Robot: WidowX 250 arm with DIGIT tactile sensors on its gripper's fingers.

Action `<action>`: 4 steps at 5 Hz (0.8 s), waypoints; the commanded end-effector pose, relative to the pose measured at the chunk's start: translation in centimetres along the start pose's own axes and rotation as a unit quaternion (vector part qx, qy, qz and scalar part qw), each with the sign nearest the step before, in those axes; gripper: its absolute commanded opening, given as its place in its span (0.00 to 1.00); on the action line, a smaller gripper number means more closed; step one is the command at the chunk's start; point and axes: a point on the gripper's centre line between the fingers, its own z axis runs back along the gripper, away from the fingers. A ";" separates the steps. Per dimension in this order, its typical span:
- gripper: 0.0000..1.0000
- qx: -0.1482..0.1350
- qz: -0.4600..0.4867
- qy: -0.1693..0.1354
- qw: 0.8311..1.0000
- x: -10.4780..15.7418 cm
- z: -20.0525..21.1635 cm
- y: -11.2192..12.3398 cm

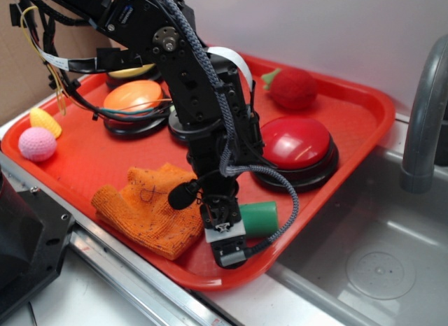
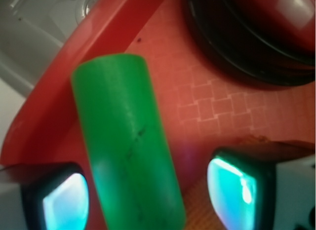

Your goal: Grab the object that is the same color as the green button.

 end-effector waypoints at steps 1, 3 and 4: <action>0.29 0.005 0.010 -0.022 1.000 0.5 0.1 -0.3; 0.00 0.013 0.032 -0.020 0.999 0.7 0.8 -0.1; 0.00 0.026 0.071 -0.005 0.997 0.5 2.3 0.4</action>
